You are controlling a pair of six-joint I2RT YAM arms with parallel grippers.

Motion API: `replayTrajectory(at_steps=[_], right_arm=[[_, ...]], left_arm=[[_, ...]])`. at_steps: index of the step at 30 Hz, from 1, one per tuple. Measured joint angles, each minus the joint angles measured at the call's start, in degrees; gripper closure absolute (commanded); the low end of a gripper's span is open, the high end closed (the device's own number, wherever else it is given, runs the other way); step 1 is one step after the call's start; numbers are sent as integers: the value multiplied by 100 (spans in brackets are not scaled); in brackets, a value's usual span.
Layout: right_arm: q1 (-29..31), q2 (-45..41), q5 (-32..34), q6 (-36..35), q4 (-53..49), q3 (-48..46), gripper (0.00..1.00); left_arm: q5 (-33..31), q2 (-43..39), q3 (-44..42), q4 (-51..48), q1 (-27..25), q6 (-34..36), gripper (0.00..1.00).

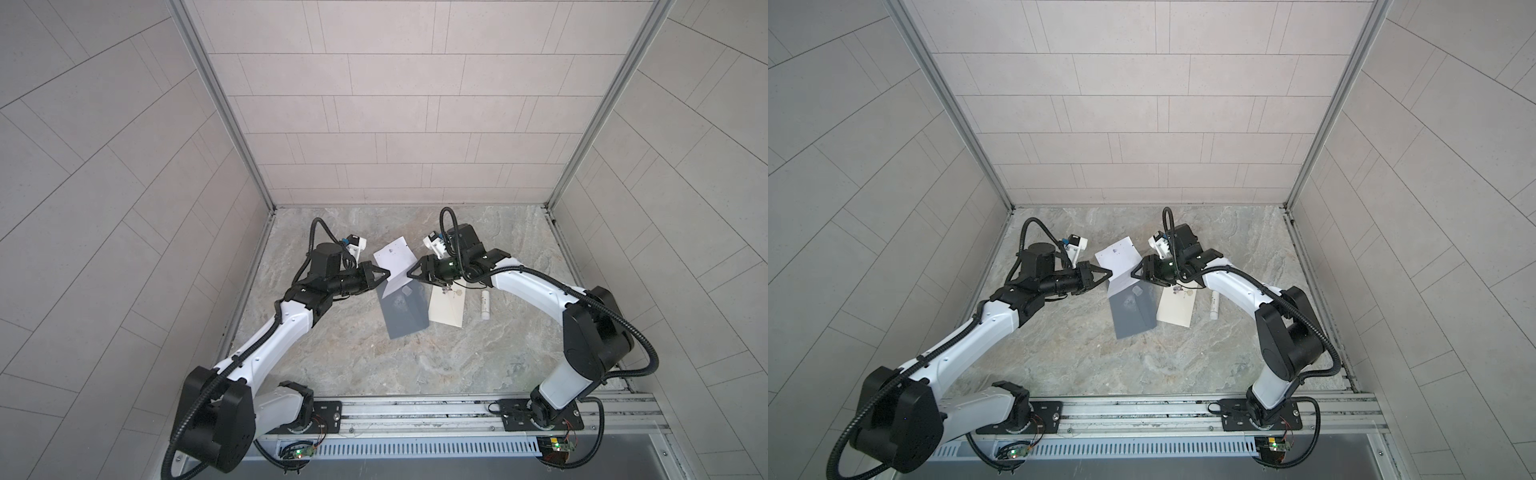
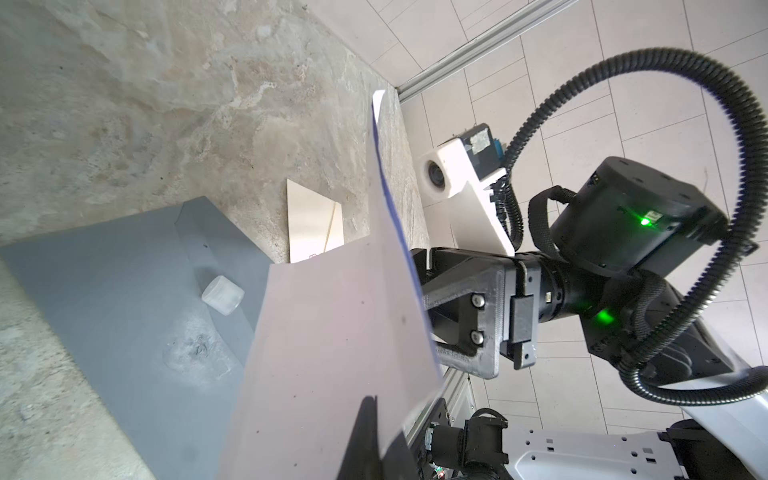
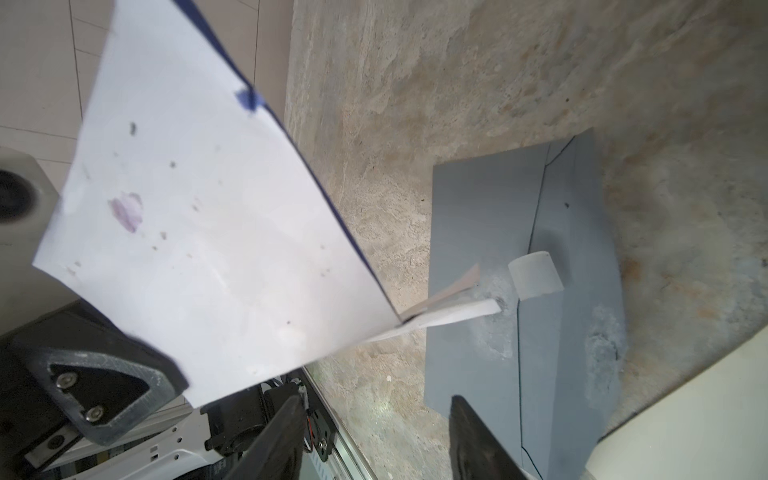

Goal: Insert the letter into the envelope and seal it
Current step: 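Raise the white letter off the grey envelope with both grippers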

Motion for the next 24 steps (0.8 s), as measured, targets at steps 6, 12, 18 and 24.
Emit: replayTrajectory(at_steps=[6,12,18,24], right_arm=[[4,0,-7,603,817,-160,44],[4,-24,-2,879,1215,-214,45],[-63,-291,157,909,1231,-365,45],[-192,-671,431,868,1121,-501,45]], left_arm=[[-74,0,-70,326,-39,-179,100],[-94,2,-133,503,-63,-260,100],[-168,81,-157,542,-63,-317,100],[-223,192,-157,560,-63,-363,100]])
